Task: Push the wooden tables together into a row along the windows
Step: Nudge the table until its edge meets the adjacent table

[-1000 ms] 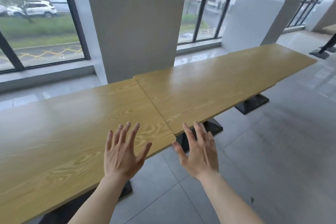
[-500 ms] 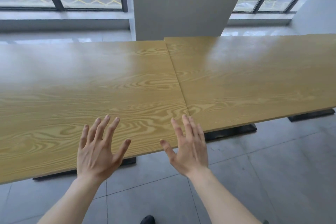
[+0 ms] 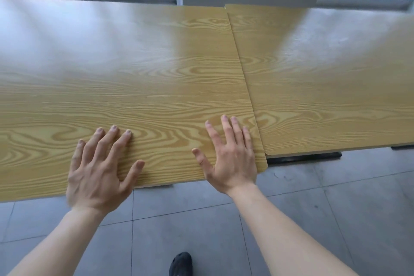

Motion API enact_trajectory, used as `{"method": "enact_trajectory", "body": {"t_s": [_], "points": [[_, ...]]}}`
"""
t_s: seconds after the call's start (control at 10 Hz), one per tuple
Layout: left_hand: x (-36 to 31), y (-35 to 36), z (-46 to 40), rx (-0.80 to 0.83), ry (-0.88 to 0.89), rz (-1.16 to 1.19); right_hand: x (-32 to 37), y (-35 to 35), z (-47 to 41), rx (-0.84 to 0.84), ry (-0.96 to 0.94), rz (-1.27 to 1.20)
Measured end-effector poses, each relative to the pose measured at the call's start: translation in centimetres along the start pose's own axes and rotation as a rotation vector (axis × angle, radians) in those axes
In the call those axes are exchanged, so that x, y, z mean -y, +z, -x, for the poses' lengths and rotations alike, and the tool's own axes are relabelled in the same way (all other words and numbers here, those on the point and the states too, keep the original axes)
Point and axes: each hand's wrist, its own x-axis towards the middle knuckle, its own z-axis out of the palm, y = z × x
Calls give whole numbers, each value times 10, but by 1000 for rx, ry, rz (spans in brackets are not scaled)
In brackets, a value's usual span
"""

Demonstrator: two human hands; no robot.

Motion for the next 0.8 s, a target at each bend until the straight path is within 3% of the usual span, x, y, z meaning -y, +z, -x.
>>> {"method": "enact_trajectory", "body": {"t_s": [0.8], "points": [[0, 8, -21, -64, 16, -7, -3, 5, -24, -36, 19, -18]]}}
